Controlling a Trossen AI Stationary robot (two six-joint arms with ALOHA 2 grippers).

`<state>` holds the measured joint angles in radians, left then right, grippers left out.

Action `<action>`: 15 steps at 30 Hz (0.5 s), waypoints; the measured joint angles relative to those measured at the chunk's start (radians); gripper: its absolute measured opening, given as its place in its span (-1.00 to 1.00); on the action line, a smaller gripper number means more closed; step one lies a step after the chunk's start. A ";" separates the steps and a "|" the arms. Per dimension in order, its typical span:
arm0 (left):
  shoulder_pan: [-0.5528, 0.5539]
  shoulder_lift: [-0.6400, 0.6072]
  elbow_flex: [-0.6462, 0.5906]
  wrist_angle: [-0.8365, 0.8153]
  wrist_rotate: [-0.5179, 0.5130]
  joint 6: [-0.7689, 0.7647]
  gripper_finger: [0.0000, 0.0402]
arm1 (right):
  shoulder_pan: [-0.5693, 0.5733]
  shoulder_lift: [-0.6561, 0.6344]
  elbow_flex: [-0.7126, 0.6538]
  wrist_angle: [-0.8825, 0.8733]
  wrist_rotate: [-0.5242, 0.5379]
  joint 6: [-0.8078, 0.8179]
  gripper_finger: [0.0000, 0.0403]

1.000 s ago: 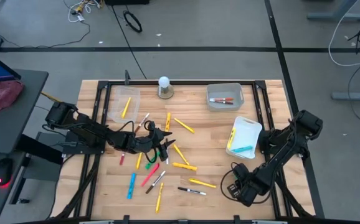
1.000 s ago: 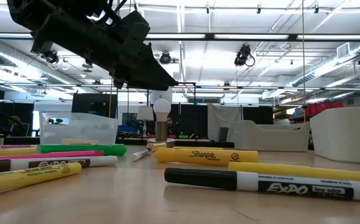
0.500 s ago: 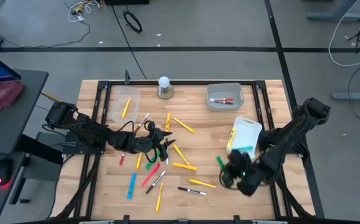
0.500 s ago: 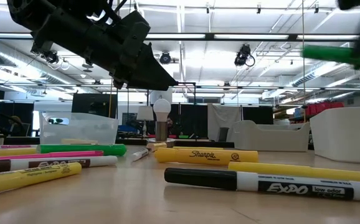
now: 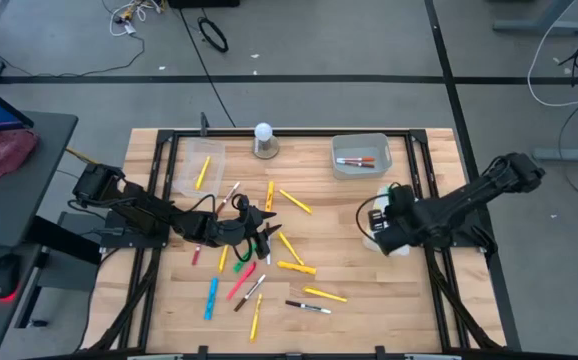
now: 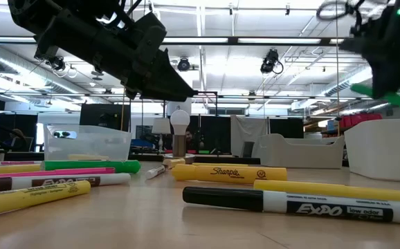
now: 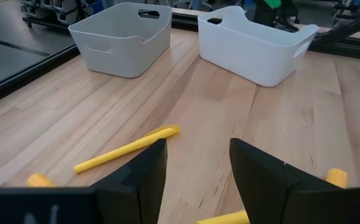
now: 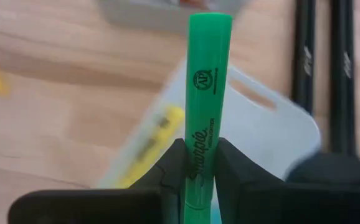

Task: Pick & Place Markers
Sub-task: Put the right green highlighter pen into the white bin

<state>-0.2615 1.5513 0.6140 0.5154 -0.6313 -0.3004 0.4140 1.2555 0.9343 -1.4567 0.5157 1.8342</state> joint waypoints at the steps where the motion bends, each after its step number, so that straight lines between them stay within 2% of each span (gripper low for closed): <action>1: 0.000 0.000 0.000 -0.002 0.000 0.001 -0.10 | -0.016 0.000 -0.019 0.019 -0.041 -0.016 -0.76; 3: 0.000 0.000 0.000 -0.004 0.000 0.008 -0.10 | -0.042 0.000 -0.062 0.075 -0.106 -0.053 -0.76; 10: 0.000 0.000 0.000 -0.006 0.000 0.008 -0.10 | -0.135 -0.011 -0.254 0.322 -0.223 -0.137 -0.75; 15: 0.000 0.000 0.000 -0.006 0.000 0.008 -0.10 | -0.187 -0.023 -0.342 0.451 -0.275 -0.207 -0.75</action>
<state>-0.2611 1.5513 0.6143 0.5095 -0.6315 -0.2924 0.2270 1.2329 0.5927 -1.0056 0.2405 1.6270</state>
